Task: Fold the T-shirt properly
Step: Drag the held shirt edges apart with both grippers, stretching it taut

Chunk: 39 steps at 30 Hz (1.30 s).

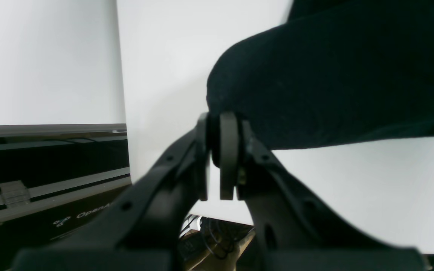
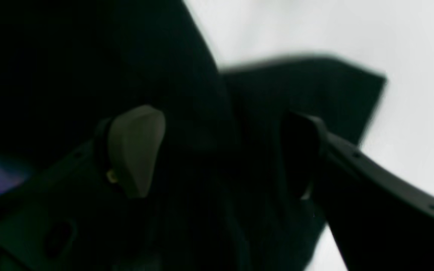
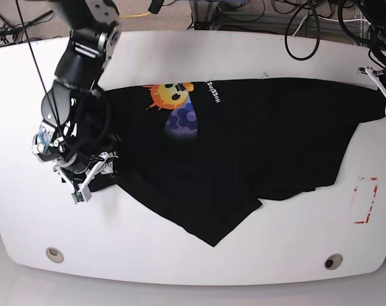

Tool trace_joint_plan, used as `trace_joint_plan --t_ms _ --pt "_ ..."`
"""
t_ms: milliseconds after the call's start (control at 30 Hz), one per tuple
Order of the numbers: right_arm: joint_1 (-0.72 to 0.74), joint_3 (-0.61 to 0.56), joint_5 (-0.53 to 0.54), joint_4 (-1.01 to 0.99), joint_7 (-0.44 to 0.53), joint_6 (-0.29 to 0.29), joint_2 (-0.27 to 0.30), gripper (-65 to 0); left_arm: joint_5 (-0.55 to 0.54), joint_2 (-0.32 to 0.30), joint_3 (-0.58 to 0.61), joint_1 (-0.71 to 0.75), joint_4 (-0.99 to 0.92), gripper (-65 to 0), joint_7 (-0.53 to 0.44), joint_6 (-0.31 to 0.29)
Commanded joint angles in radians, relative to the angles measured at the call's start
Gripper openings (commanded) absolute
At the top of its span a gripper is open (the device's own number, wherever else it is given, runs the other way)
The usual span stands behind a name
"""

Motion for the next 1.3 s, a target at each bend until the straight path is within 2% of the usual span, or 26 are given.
trace_joint_plan --t_ms 0,100,167,267,367,600,900,1000,1100,1133,1167,1233,1267 --pt "0.088 -0.002 0.021 -0.101 0.06 0.004 0.006 -17.0 0.0 -0.018 -0.007 -0.004 0.015 -63.2 -0.017 0.009" --pt "0.154 -0.008 0.019 -0.216 0.085 0.004 0.024 -17.0 -0.002 -0.018 -0.007 -0.001 0.015 -63.2 -0.017 0.009" --pt "0.201 -0.051 0.019 -0.306 0.12 0.004 0.04 -17.0 -0.002 -0.018 -0.007 -0.001 0.015 -63.2 -0.017 0.009" --pt "0.247 -0.145 0.021 -0.441 0.228 0.0 0.047 -17.0 -0.003 -0.018 -0.007 -0.001 0.015 -63.2 -0.017 0.009" --pt "0.267 -0.211 0.021 -0.553 0.314 -0.003 0.069 -17.0 -0.003 -0.018 -0.007 -0.001 0.015 -63.2 -0.017 0.009" --pt "0.266 -0.274 0.021 -0.676 0.452 -0.003 0.075 -17.0 -0.003 -0.018 -0.007 -0.001 0.015 -63.2 -0.017 0.009" --pt "0.263 -0.334 0.021 -0.684 0.467 -0.006 0.069 -17.4 -0.007 -0.017 -0.005 -0.006 0.015 -63.2 -0.017 0.009" --pt "0.263 -0.337 0.019 -0.684 0.467 -0.006 0.067 -27.0 -0.007 -0.017 -0.002 -0.007 0.015 -63.2 -0.017 0.009" --pt "0.263 -0.337 0.019 -0.684 0.482 -0.006 0.066 -45.3 -0.002 -0.017 0.024 -0.007 0.015 -63.2 -0.017 0.009" --pt "0.263 -0.337 0.019 -0.684 0.485 -0.006 0.066 -48.8 -0.002 -0.017 0.03 -0.007 0.015 -63.2 -0.017 0.009" --pt "0.263 -0.338 0.019 -0.681 0.487 -0.005 0.06 -55.2 -0.002 -0.017 0.036 -0.007 0.015 -63.2 -0.017 0.009" --pt "0.264 -0.338 0.021 -0.678 0.484 0.003 0.053 -60.1 -0.002 -0.017 0.041 -0.007 0.015 -63.2 -0.017 0.009" --pt "0.267 -0.338 0.021 -0.676 0.475 0.003 0.052 -59.5 -0.002 -0.017 0.041 -0.007 0.015 -63.2 -0.017 0.009"
